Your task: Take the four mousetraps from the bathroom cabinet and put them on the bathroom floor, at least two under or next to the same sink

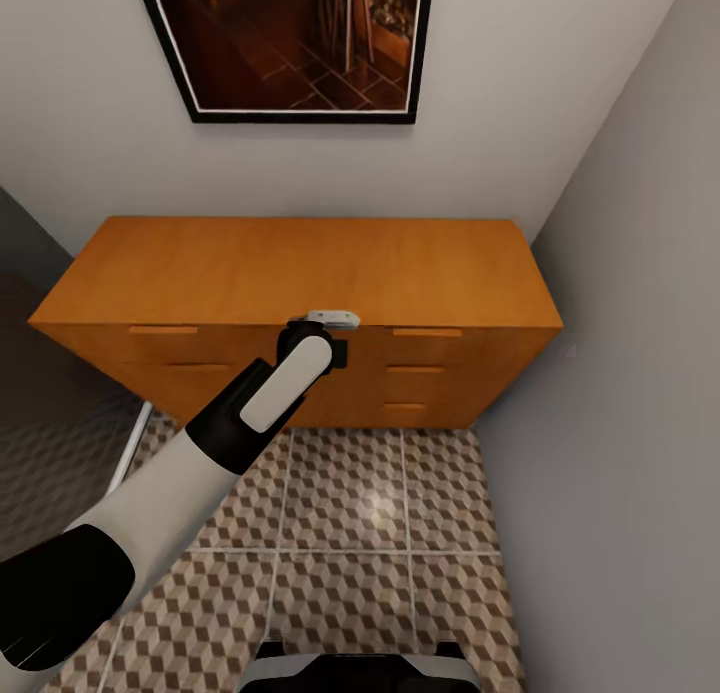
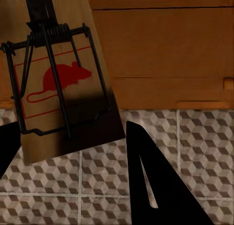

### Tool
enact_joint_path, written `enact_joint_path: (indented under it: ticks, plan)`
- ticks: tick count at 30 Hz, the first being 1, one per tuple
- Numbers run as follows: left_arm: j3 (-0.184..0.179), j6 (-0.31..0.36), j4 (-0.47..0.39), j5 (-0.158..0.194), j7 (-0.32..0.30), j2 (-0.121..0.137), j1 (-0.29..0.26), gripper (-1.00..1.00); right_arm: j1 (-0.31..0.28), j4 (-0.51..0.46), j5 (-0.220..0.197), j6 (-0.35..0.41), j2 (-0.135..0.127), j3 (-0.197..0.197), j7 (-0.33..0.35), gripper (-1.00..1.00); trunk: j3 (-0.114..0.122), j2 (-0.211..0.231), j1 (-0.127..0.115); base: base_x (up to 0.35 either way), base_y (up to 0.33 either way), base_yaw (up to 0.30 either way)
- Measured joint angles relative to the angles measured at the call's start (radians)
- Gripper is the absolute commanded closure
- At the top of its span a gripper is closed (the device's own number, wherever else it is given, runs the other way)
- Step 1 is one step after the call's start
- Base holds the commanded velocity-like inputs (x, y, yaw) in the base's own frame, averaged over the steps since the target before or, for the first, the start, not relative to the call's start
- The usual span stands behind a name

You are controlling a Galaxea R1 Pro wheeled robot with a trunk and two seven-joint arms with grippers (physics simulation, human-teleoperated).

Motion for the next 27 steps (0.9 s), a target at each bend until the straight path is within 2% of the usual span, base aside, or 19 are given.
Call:
enact_joint_path:
  ticks: [18, 22, 27]
  plan:
    - [-0.001, 0.0, 0.005, 0.001, 0.0, 0.0, 0.001, 1.0, 0.0, 0.0, 0.0, 0.0, -0.001, 0.0, 0.0, 1.0, 0.0, 0.0, 0.0, -0.279, 0.186, 0.0]
    - [-0.001, 0.0, 0.027, 0.001, 0.0, 0.001, 0.001, 1.0, 0.0, 0.0, 0.0, 0.0, -0.001, 0.0, 0.0, 1.0, 0.0, 0.0, 0.0, -0.274, 0.171, 0.0]
    - [-0.004, -0.005, 0.094, 0.001, -0.002, 0.001, 0.005, 1.0, 0.0, 0.0, 0.0, 0.0, -0.002, 0.0, 0.0, 1.0, 0.0, 0.0, 0.0, -0.123, 0.05, 0.0]
